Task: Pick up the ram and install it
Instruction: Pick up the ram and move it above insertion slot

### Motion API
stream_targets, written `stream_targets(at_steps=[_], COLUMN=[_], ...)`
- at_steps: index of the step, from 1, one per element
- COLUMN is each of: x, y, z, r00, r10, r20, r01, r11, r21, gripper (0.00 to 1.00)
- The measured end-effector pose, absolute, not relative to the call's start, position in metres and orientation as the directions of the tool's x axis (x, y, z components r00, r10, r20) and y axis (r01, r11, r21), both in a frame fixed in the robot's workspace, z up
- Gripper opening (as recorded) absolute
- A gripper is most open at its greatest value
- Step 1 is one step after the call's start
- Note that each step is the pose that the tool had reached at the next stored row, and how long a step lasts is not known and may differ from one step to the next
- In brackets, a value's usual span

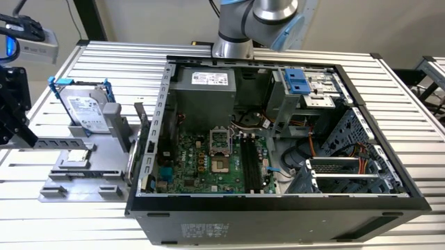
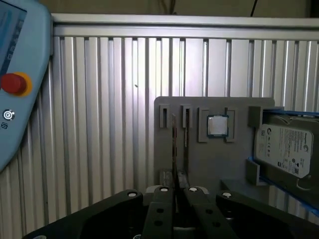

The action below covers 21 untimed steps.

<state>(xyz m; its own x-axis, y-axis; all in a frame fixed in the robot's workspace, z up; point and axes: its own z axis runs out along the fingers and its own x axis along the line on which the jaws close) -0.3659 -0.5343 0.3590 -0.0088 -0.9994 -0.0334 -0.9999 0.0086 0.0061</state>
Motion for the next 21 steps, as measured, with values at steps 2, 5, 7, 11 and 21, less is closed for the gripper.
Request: stream_targets(at_steps=[2, 5, 7, 11, 21], x=[-0.366, -0.366, -0.366, -0.366, -0.366], y=[-0.534, -0.534, -0.534, -0.534, -0.534], z=[0.362, 0.368, 0.371, 0.379, 0.393], r00=[-0.009, -0.009, -0.009, -0.009, -0.009], r10=[-0.999, -0.999, -0.999, -0.999, -0.999], r20=[-0.033, -0.033, -0.033, -0.033, -0.033], r01=[-1.0, -1.0, -1.0, -1.0, -1.0], r11=[0.009, 0.009, 0.009, 0.008, 0.008], r21=[0.006, 0.006, 0.006, 0.006, 0.006], gripper=[0.0, 0.0, 0.0, 0.0, 0.0])
